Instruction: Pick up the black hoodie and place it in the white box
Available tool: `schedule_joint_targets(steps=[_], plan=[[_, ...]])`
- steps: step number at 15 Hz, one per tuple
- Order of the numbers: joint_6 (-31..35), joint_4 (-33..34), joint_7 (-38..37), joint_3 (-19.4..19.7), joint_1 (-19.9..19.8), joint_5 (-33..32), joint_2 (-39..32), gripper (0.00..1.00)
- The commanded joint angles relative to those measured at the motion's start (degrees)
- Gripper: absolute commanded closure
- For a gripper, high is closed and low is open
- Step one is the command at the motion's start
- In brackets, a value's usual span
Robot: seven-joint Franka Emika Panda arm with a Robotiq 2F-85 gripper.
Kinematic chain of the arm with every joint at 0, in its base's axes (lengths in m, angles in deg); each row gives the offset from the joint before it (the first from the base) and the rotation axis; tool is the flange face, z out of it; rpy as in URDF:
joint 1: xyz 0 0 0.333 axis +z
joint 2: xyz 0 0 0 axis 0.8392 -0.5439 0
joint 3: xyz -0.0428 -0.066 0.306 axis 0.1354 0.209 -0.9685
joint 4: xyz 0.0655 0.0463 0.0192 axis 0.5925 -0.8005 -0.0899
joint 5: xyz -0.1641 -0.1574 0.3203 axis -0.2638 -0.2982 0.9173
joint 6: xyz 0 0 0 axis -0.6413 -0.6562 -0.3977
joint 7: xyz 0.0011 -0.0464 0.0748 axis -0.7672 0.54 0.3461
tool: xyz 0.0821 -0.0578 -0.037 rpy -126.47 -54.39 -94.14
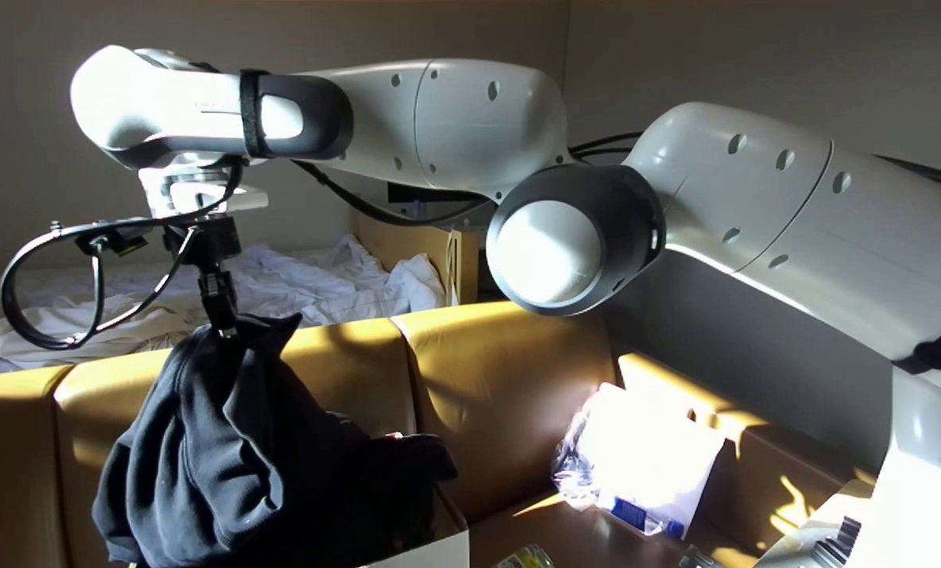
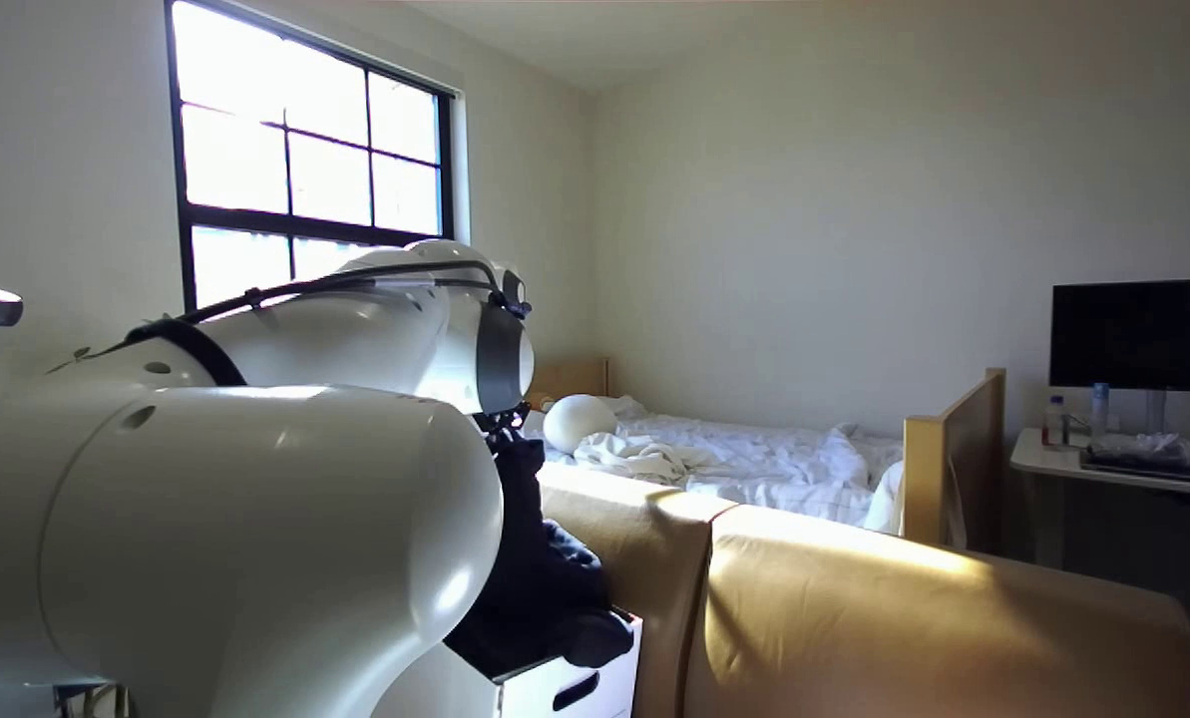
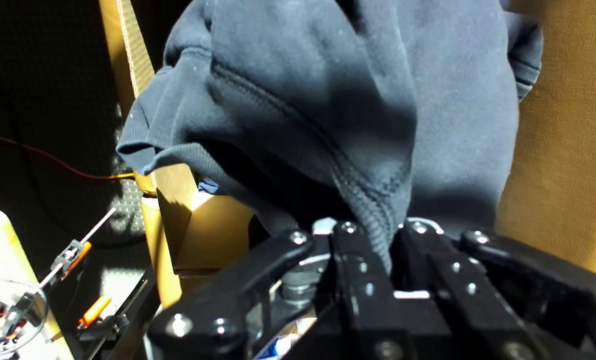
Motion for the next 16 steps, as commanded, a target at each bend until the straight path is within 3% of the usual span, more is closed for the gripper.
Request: schedule_joint_targets(steps=[1, 11, 12, 16], plan=[[0.20, -0.42, -0.05, -0.07, -0.08, -0.01, 0.47, 0.94], [-1.64, 0.13, -22.06, -2.99, -4.54, 6.33, -11.52, 0.92], [-1.47, -0.26, -17.16, 8.27, -5.57, 16.12, -12.59, 0.92], [1.39, -15.34, -16.52, 26.01, -2.81, 34.09, -10.07, 0.93]])
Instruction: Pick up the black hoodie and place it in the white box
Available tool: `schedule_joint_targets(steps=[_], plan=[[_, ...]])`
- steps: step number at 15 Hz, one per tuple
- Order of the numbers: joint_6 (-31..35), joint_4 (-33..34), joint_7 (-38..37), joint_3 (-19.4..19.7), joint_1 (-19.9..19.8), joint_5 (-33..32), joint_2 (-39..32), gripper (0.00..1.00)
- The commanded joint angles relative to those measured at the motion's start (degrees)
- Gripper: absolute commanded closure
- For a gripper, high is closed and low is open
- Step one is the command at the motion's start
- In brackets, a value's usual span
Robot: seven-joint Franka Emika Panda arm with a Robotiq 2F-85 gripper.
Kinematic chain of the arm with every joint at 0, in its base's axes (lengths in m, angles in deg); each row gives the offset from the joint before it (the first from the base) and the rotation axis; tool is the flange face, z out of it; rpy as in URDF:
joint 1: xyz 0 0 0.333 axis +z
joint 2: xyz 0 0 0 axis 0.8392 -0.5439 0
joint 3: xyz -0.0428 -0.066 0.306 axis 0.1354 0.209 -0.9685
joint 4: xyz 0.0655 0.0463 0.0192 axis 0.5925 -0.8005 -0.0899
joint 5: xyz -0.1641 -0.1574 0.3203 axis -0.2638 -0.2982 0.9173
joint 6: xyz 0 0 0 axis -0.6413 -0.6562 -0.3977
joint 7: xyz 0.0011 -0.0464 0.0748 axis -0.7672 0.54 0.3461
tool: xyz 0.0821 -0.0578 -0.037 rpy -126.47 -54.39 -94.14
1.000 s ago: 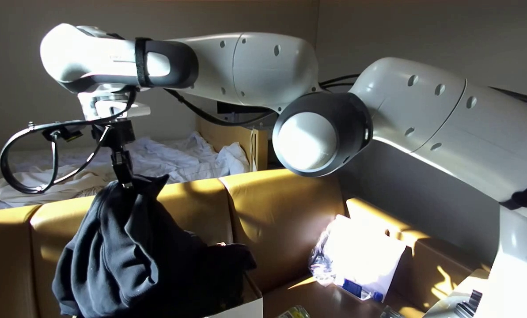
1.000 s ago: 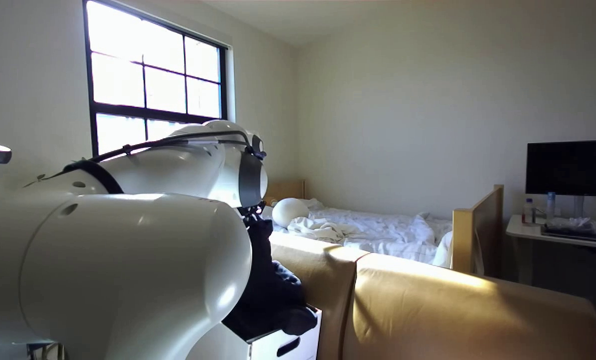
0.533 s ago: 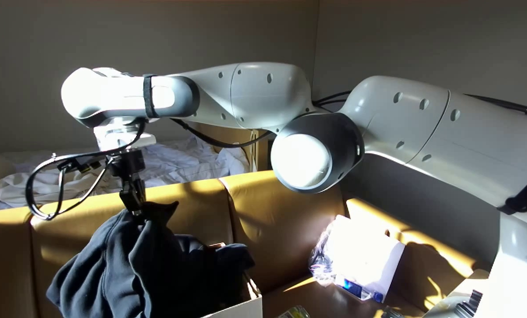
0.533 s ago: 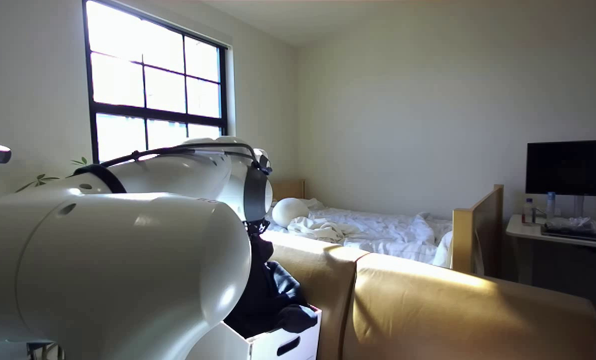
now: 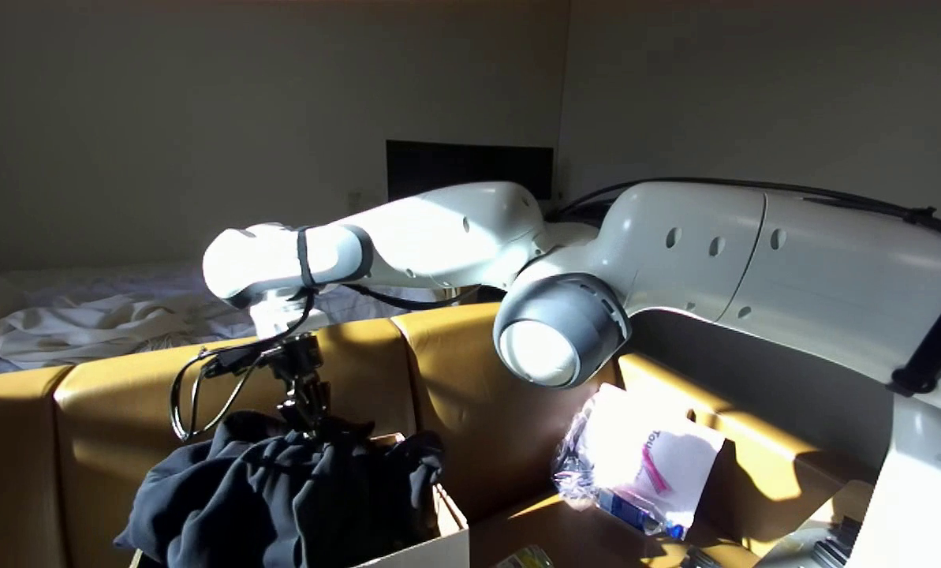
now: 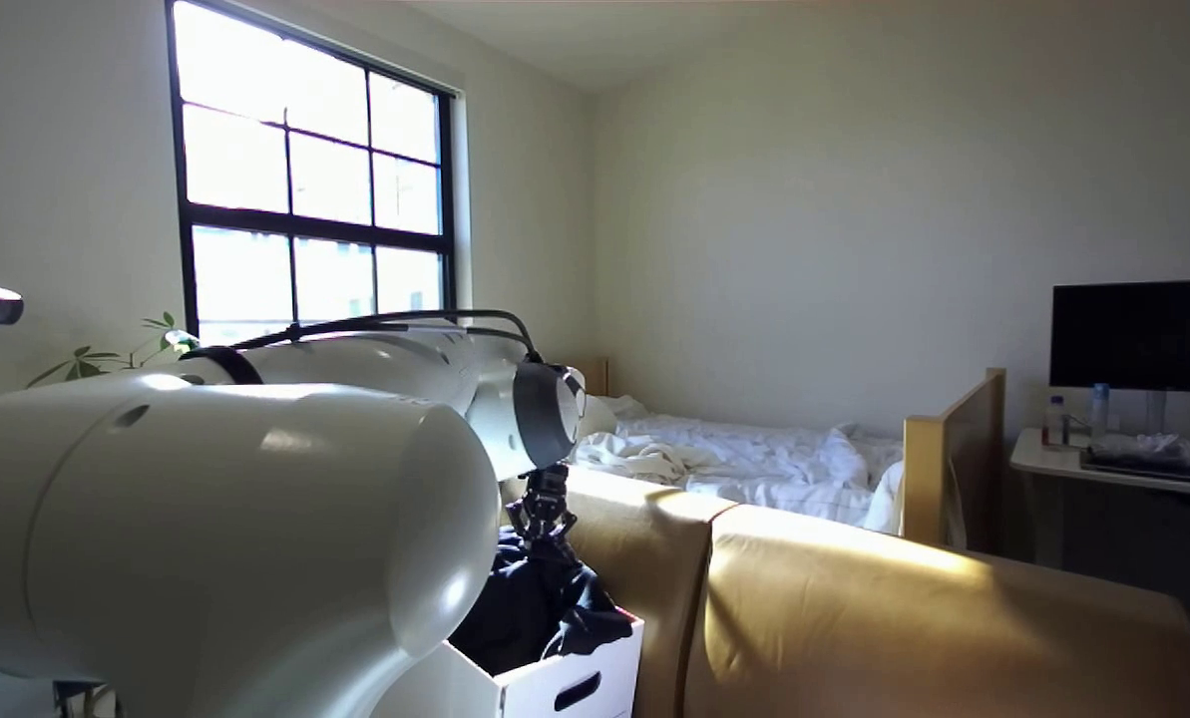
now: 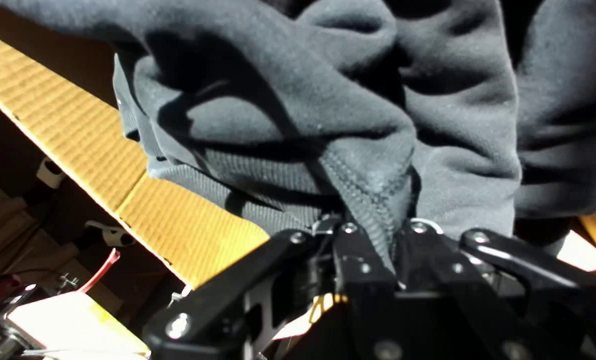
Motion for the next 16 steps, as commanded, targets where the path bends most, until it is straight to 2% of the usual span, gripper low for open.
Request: schedule_joint_targets(steps=[1, 2, 4, 6, 7, 8, 10, 14, 16], plan=[[1.52, -13.93, 0.09, 12.51, 2.37, 15.58, 2.96, 0.93], [1.50, -16.65, 0.12, 13.33, 2.85, 19.11, 2.95, 0.94], [4.49, -18.12, 0.95, 8.45, 2.33, 21.21, 2.10, 0.93], [10.57, -22.79, 4.22, 6.32, 4.40, 24.66, 3.52, 0.94], [13.51, -25.15, 4.87, 5.66, 5.72, 25.80, 4.34, 0.62], [15.66, -27.79, 4.85, 5.55, 7.36, 26.26, 5.52, 0.60], [17.26, -32.23, 3.07, 7.24, 10.99, 24.79, 7.89, 0.49], [16.34, -40.43, 1.13, 15.99, 19.06, 17.87, 15.38, 0.23], [12.64, -39.18, 1.61, 20.55, 21.79, 12.48, 17.55, 0.11]])
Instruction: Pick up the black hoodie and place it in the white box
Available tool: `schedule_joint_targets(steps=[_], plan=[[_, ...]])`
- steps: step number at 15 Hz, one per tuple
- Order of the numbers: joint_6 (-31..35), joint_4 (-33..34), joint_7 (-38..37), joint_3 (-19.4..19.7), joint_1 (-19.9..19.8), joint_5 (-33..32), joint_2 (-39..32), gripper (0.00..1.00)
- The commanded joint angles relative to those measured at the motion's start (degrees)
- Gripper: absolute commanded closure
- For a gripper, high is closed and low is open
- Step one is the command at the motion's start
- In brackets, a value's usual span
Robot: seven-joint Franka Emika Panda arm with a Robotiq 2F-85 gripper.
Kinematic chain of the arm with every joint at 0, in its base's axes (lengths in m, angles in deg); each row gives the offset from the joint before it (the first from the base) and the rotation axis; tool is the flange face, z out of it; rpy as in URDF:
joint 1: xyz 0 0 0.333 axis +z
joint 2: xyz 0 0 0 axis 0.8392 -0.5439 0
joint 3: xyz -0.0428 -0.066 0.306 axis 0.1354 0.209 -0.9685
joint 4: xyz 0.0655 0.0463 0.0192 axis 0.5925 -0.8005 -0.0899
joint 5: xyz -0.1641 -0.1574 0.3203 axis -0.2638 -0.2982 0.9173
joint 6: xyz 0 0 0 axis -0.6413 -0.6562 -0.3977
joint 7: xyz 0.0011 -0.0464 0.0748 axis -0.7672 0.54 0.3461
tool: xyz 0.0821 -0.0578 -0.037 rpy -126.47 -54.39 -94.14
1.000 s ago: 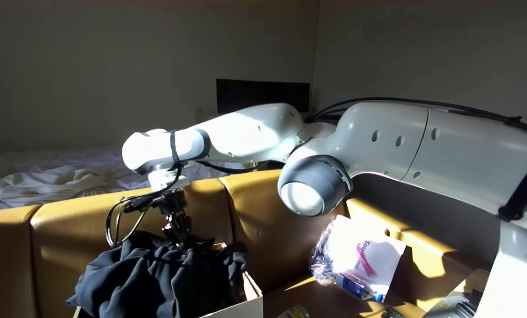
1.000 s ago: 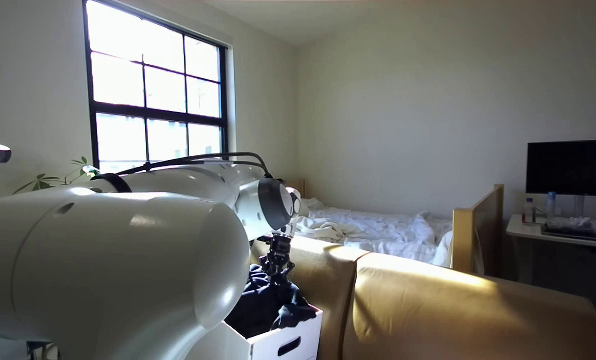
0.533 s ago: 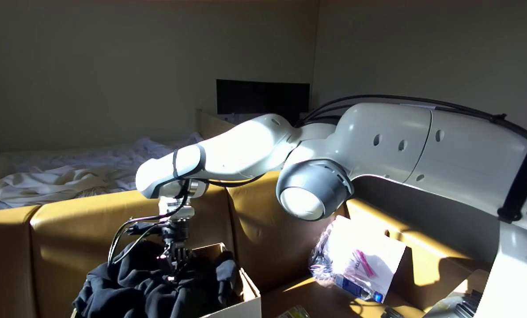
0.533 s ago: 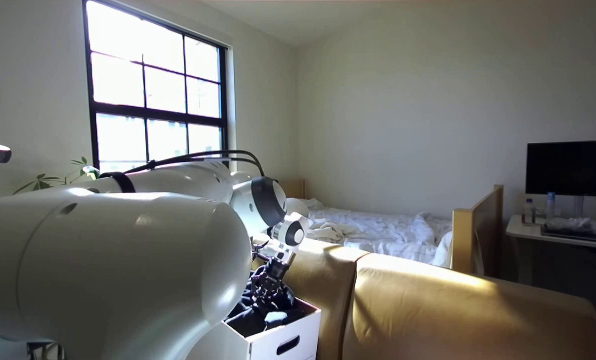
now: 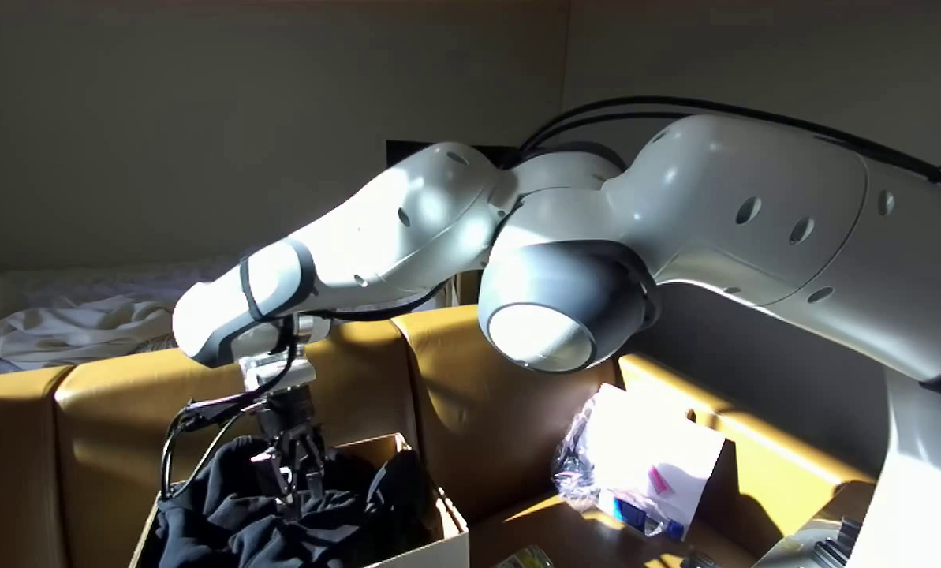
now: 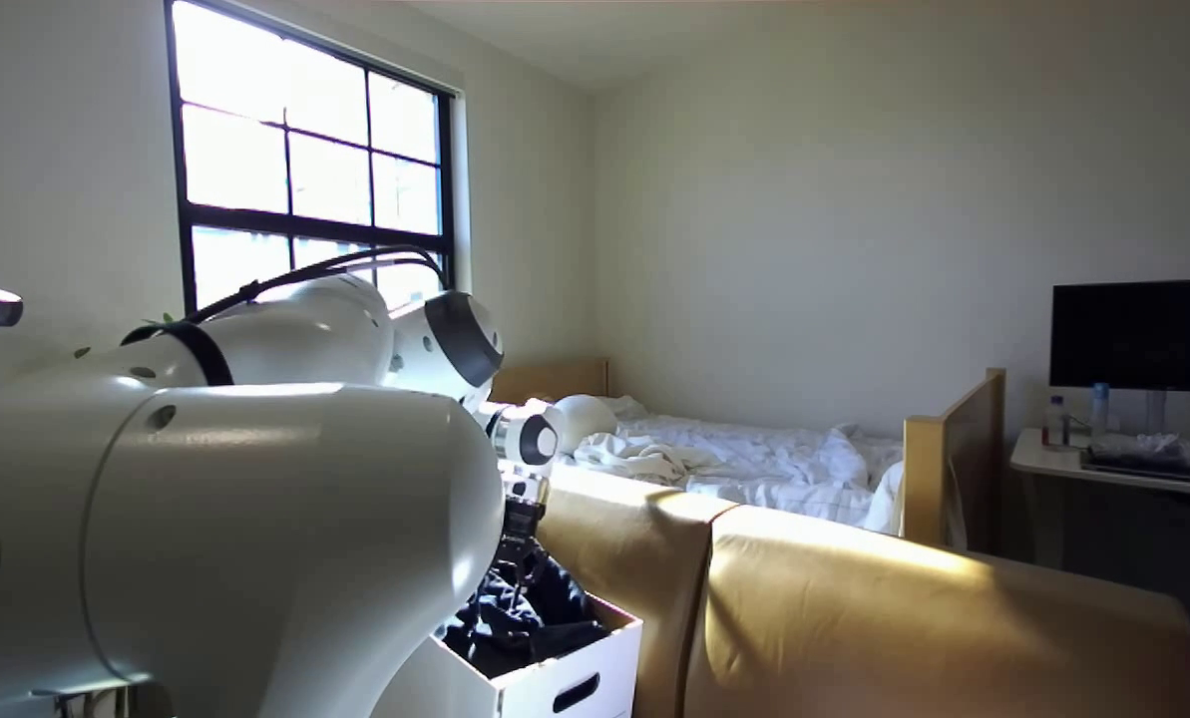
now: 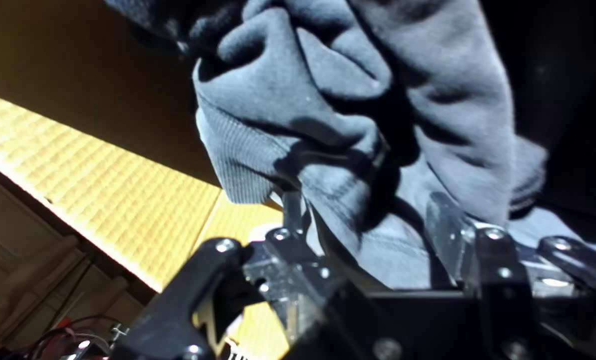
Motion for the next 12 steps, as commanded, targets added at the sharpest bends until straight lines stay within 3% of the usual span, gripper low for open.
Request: schedule_joint_targets(steps=[1, 4, 9, 10, 12], plan=[[-3.16, -5.31, 1.30, 6.62, 5.33, -7.75, 8.62, 0.05], [-2.14, -3.44, 3.38, 9.78, 6.41, -8.54, 13.77, 0.00], [-19.96, 3.31, -3.95, 16.33, 6.31, -11.39, 21.12, 0.00], [-23.48, 0.60, -1.12, 26.38, 10.13, -5.82, 21.74, 0.00], [-29.79, -1.99, -1.23, 34.84, 12.57, -6.11, 24.72, 0.00]])
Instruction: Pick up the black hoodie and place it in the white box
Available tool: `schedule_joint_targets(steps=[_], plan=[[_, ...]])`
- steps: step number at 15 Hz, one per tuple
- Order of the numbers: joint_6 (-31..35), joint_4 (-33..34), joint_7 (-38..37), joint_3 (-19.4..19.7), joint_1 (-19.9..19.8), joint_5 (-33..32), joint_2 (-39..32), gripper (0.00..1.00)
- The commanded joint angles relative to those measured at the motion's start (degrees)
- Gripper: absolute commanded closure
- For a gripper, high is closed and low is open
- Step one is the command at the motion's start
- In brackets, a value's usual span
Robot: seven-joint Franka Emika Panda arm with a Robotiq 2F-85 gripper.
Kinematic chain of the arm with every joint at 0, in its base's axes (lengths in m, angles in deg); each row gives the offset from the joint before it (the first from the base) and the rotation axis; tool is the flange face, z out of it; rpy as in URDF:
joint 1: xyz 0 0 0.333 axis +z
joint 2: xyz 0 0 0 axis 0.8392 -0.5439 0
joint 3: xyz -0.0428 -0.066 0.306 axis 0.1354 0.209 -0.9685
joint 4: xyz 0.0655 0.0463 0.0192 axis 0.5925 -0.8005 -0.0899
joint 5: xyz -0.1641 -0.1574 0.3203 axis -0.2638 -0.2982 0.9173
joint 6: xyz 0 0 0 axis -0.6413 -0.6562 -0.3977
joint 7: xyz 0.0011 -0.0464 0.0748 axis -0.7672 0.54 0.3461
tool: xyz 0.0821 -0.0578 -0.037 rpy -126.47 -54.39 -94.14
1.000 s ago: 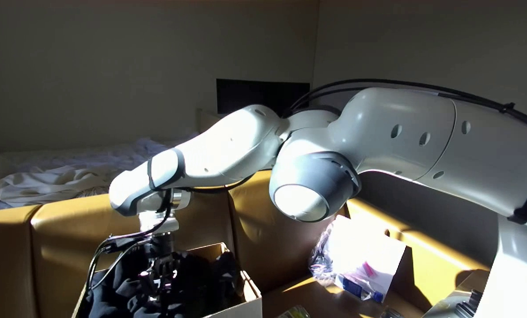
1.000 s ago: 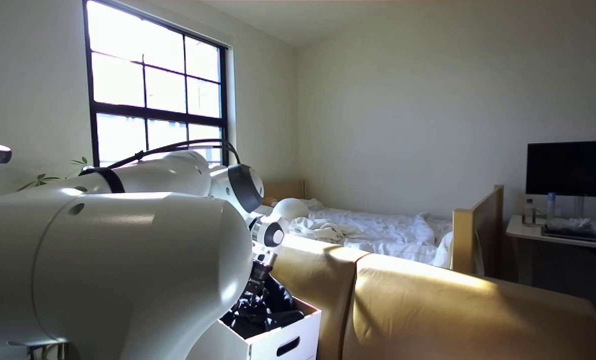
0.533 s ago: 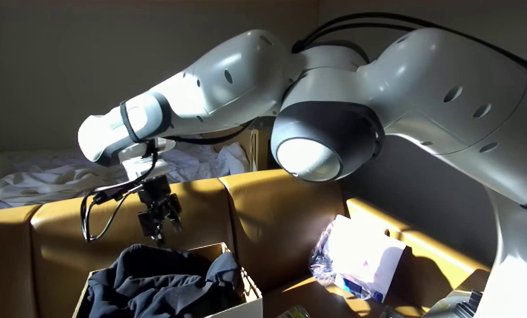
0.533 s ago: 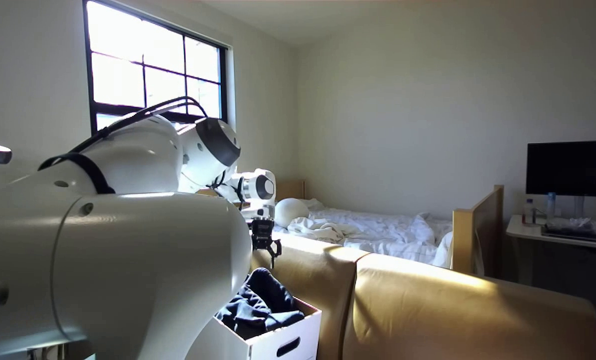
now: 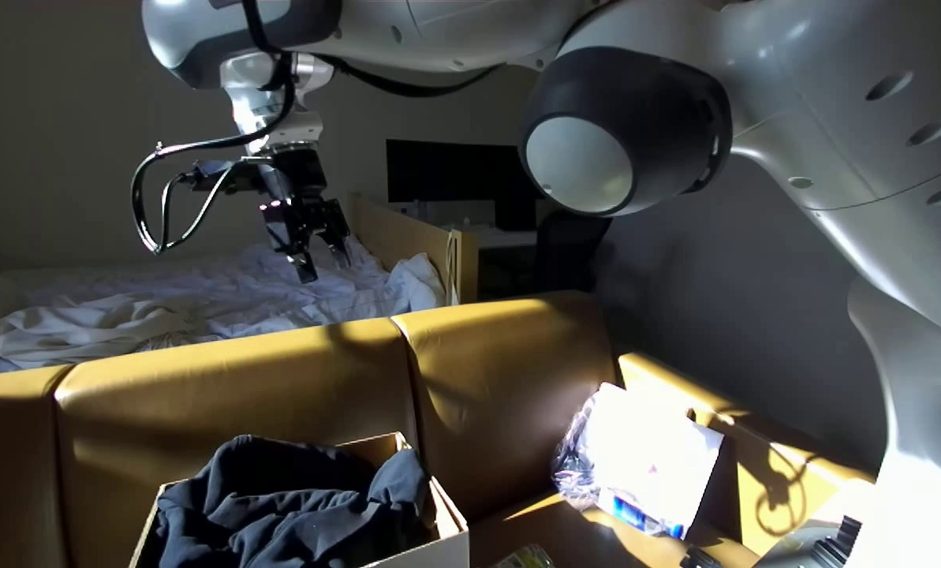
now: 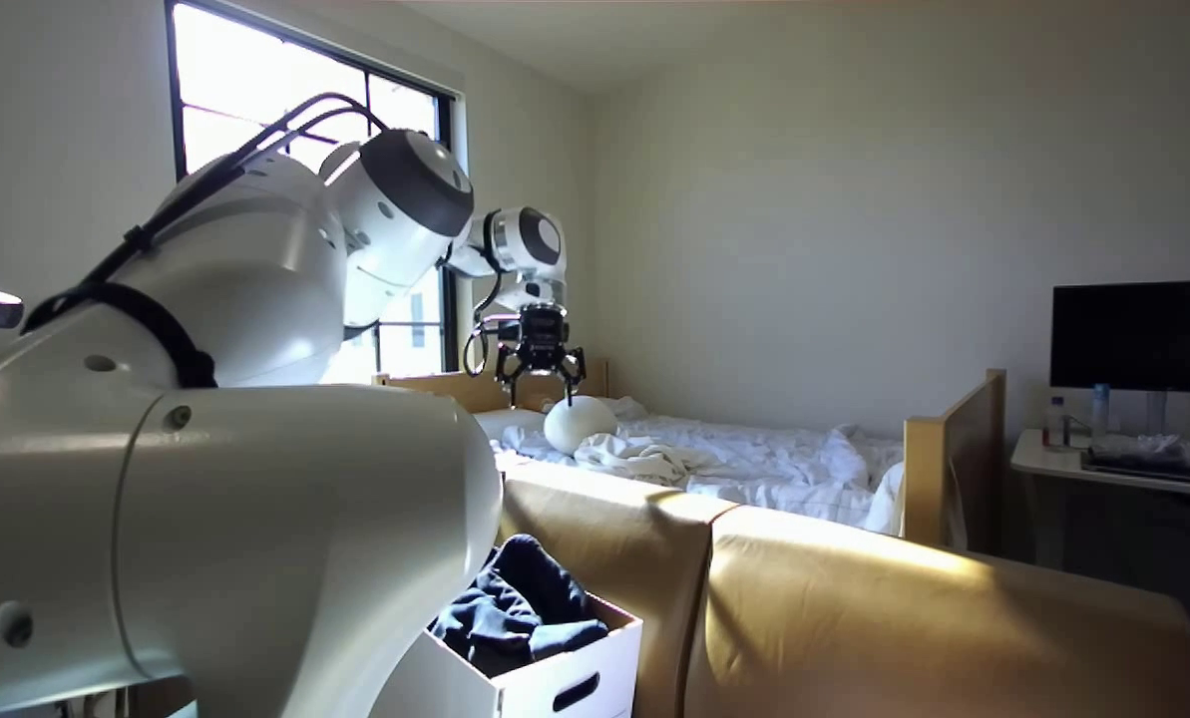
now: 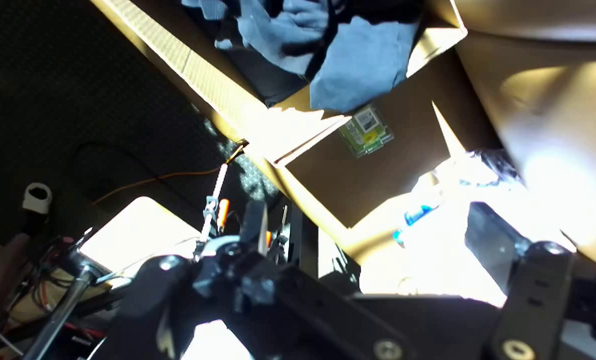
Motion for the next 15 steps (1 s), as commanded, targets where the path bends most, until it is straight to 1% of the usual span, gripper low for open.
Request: schedule_joint_targets(steps=[1, 3, 6, 8, 9, 10, 12, 15], plan=[[-9.20, -7.14, 0.08, 16.13, 6.42, 1.46, 5.64, 0.00], [-13.20, -10.37, 0.25, 26.00, 10.05, 1.59, 7.72, 0.00], [-16.72, -17.68, 0.42, 40.71, 17.22, 4.09, 9.69, 0.00], [-14.84, -22.25, 0.42, 50.47, 23.79, 2.56, 9.48, 0.00], [-16.29, -15.78, 0.43, 43.76, 16.92, 2.58, 8.81, 0.00], [-16.29, -16.88, 0.56, 46.22, 18.52, 2.57, 9.34, 0.00], [-16.28, -16.28, 0.52, 45.28, 18.30, 2.56, 9.95, 0.00], [-16.26, -16.17, 0.52, 43.83, 17.52, 2.54, 8.66, 0.00]])
